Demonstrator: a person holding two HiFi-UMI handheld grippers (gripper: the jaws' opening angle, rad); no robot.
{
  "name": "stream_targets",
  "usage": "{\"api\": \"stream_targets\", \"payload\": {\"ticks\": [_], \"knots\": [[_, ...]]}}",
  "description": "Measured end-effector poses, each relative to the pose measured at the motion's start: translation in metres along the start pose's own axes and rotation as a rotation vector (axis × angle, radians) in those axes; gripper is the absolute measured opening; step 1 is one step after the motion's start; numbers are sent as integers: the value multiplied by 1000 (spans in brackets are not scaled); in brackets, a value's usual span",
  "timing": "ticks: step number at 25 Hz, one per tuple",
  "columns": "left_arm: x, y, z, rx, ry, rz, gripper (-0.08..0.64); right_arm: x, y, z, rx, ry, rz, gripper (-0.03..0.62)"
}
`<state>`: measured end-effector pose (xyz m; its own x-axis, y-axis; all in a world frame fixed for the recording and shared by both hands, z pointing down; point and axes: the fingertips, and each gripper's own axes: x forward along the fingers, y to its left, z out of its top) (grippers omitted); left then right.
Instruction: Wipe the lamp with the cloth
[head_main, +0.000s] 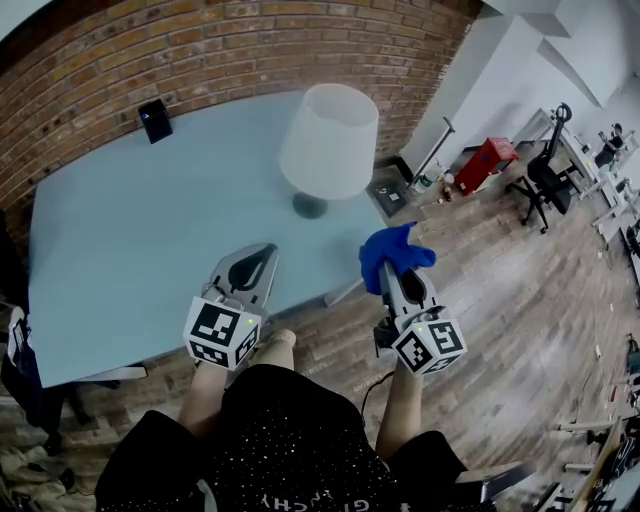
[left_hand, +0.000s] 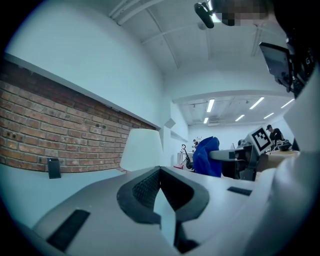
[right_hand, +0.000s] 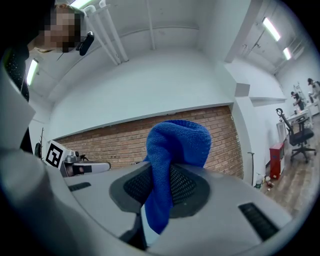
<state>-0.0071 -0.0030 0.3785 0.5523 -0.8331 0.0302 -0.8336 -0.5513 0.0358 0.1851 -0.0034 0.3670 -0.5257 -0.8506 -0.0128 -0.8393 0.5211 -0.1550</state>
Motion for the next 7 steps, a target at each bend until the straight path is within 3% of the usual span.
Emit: {"api": "stream_targets", "payload": {"ticks": [7], "knots": [[-1, 4, 2, 1, -1, 19, 9, 3, 1, 1, -20, 12, 6, 74]]}}
